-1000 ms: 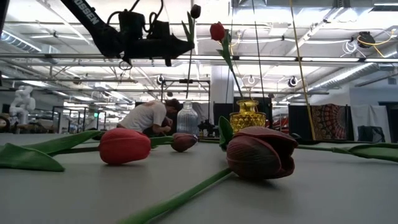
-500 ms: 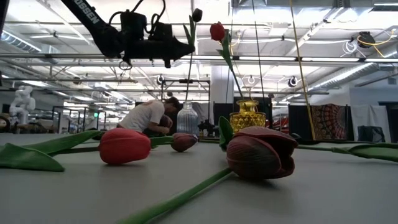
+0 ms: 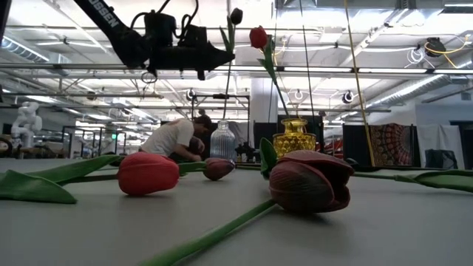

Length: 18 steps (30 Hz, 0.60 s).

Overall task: Sort flowers into vase by color
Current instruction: Put the top black tulip into the top transparent vase

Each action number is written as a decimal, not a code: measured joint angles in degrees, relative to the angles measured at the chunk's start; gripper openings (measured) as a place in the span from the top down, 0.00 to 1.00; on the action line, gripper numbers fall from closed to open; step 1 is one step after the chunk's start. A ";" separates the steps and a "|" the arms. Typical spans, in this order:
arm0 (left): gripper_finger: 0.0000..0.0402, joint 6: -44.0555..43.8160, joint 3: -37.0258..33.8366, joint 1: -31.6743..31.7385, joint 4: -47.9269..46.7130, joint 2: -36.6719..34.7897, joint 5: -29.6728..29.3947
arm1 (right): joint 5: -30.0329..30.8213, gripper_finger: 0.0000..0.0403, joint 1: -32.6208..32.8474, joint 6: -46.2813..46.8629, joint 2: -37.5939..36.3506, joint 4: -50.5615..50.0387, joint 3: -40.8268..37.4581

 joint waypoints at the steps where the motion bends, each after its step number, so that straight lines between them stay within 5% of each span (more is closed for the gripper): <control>1: 0.99 0.02 0.00 -0.15 0.00 0.00 0.00 | 0.00 0.54 0.00 -0.15 0.00 0.01 0.00; 18: 0.99 1.67 0.00 -0.14 -0.81 0.00 -2.47 | 0.00 0.54 -0.02 -1.03 0.00 0.00 0.00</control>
